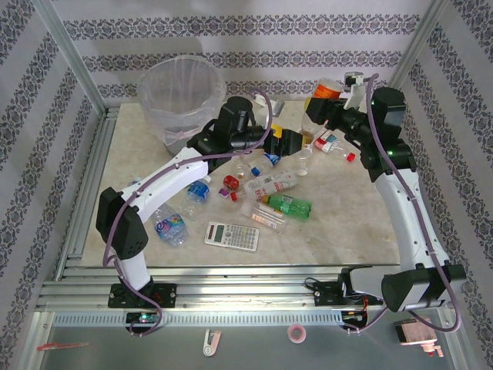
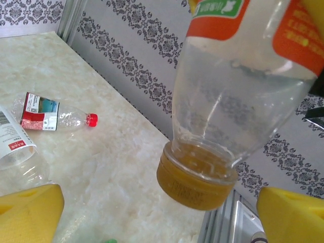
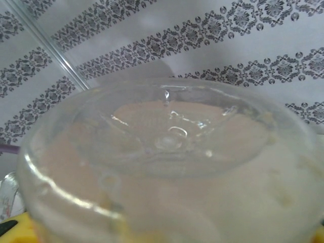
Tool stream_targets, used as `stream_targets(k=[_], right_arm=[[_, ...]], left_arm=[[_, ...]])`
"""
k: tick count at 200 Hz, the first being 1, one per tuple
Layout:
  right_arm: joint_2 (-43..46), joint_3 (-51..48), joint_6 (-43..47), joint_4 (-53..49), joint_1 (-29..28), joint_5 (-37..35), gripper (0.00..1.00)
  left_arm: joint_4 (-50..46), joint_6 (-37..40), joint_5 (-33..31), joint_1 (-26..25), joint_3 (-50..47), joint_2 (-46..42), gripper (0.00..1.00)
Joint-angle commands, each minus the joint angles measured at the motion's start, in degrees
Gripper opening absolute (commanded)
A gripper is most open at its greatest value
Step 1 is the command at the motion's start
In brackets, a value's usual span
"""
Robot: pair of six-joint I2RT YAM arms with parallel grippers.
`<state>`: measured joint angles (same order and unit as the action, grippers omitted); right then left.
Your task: Throw the plastic bottles in the bin
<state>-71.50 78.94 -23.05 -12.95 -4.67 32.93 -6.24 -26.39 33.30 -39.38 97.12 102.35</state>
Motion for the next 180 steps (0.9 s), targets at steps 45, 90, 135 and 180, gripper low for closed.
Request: stream_targets(k=[45, 90, 135, 180], right_arm=[[1.3, -0.7, -0.7, 0.8, -2.0, 5.9, 0.39], [0.9, -0.2, -0.9, 0.0, -2.0, 6.7, 0.39], [0.6, 0.2, -1.5, -0.3, -2.5, 8.8, 0.39], [0.0, 0.2, -3.4, -1.4, -2.8, 10.7, 0.39]], left_arm=[[-2.9, 1.1, 4.4, -0.5, 5.2, 2.7, 0.82], [-1.7, 0.5, 8.7, -0.8, 4.4, 2.6, 0.74], [-2.4, 1.4, 10.0, -0.9, 4.2, 2.5, 0.60], [-0.3, 0.3, 11.6, -1.0, 3.3, 3.0, 0.44]])
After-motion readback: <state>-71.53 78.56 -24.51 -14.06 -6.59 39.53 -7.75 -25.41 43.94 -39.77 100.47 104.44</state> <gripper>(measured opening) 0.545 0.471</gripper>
